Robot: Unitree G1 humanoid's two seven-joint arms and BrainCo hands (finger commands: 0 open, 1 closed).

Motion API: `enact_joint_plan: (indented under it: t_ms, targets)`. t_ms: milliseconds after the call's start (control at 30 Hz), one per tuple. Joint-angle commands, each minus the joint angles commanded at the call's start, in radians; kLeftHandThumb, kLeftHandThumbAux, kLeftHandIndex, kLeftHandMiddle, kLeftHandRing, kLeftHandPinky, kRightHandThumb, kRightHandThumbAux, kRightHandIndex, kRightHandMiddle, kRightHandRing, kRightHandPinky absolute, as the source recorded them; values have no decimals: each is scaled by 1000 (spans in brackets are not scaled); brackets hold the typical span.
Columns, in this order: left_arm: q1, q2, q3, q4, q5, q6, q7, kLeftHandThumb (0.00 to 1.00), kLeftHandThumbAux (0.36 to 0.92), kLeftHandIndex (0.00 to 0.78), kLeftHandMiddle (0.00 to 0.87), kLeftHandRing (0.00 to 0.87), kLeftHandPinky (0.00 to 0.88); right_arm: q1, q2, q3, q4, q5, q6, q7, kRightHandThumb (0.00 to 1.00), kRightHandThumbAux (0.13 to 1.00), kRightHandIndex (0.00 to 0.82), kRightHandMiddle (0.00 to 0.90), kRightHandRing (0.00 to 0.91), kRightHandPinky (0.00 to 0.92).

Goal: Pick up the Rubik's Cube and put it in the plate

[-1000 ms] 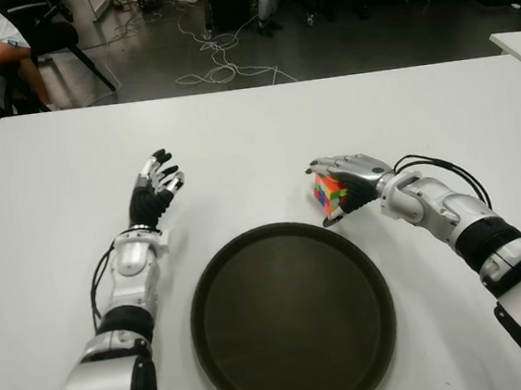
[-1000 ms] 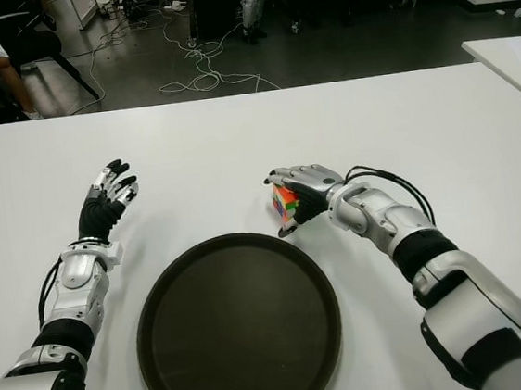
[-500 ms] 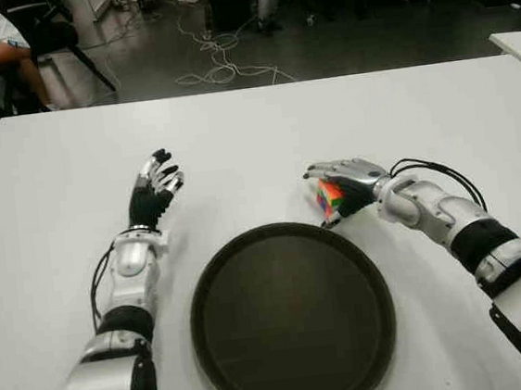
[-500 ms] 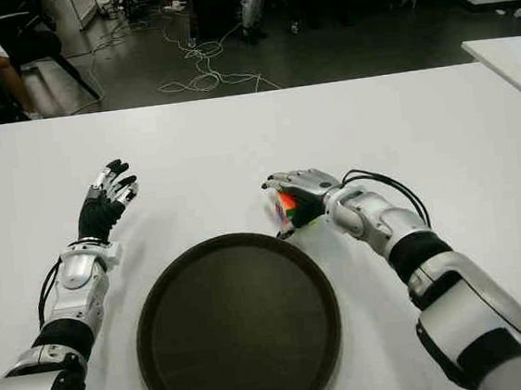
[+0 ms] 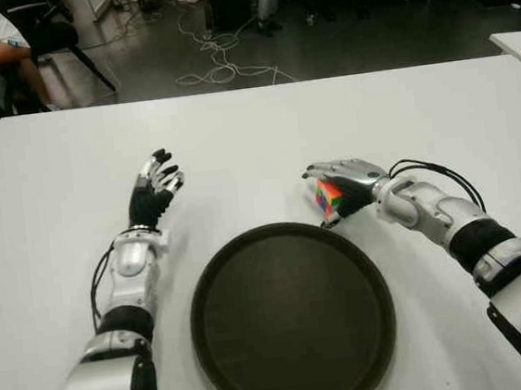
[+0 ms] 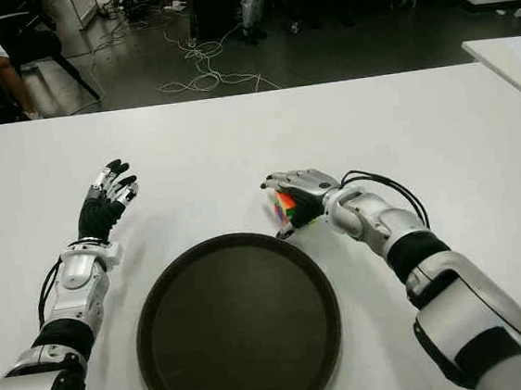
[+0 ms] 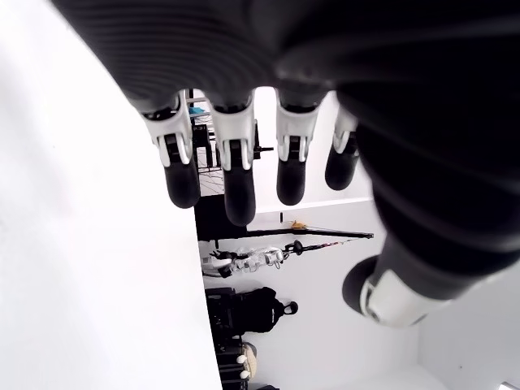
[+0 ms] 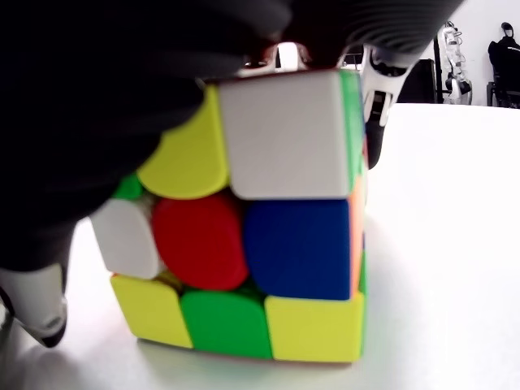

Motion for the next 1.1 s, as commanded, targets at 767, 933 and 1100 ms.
enact_joint_plan:
  t_ms: [767, 933, 1100]
  targets:
    - [4, 4, -2, -7, 3, 6, 6, 321, 683, 60, 128, 140, 159, -13, -4, 3, 52, -13, -31, -95, 120, 708, 74, 125, 189, 294]
    - [4, 7, -4, -9, 6, 0, 2, 326, 678, 60, 134, 140, 147, -19, -14, 10, 55, -22, -40, -132, 432, 735, 96, 148, 248, 333]
    - [11, 8, -8, -20, 8, -6, -2, 329, 678, 59, 139, 145, 158, -14, -19, -5, 36, 0, -54, -134, 766, 708, 281, 228, 378, 363]
